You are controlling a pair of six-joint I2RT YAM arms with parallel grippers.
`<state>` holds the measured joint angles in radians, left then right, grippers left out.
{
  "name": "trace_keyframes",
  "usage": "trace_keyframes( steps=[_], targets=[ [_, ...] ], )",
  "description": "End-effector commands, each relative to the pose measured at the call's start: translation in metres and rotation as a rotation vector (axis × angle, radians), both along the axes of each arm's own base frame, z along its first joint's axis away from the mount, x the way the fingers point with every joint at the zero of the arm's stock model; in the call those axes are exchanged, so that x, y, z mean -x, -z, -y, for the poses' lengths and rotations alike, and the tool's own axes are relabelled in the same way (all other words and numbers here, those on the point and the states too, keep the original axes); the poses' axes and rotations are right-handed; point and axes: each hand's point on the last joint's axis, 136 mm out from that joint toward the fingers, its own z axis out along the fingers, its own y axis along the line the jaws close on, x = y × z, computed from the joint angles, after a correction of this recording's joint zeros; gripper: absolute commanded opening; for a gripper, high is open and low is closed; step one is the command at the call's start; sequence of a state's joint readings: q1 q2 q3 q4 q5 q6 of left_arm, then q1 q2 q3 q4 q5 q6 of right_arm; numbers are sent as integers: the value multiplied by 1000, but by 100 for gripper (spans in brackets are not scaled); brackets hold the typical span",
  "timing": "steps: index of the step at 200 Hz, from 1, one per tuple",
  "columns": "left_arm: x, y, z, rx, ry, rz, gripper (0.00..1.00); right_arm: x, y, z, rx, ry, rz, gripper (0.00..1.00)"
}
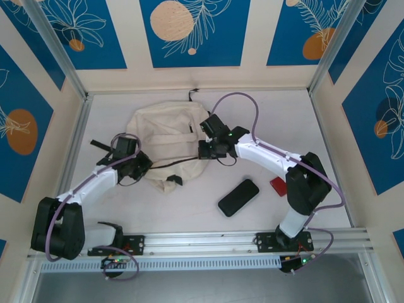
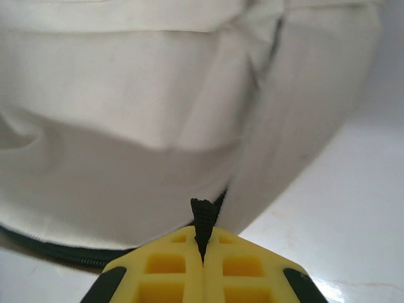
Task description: Pack the student bag
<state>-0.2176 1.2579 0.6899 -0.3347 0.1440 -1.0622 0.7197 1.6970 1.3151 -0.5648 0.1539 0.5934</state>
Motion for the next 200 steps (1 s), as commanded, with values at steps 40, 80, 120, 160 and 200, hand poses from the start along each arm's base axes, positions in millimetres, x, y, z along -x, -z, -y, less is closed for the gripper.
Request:
trace_keyframes(
  steps=[40, 80, 120, 160, 200],
  targets=[
    [-2, -8, -89, -215, -64, -40, 0, 19, -5, -70, -105, -245, -10, 0],
    [0, 2, -103, -189, -73, -65, 0, -13, 27, -11, 13, 10, -34, 0],
    [-6, 2, -93, -119, -43, -52, 4, -3, 19, -40, -132, -146, -84, 0],
    [6, -17, -89, -98, -59, -44, 53, 30, -1, -104, -292, -361, -123, 0],
    [30, -31, -71, 7, -72, -24, 71, 31, -15, -146, -401, -433, -145, 0]
  ],
)
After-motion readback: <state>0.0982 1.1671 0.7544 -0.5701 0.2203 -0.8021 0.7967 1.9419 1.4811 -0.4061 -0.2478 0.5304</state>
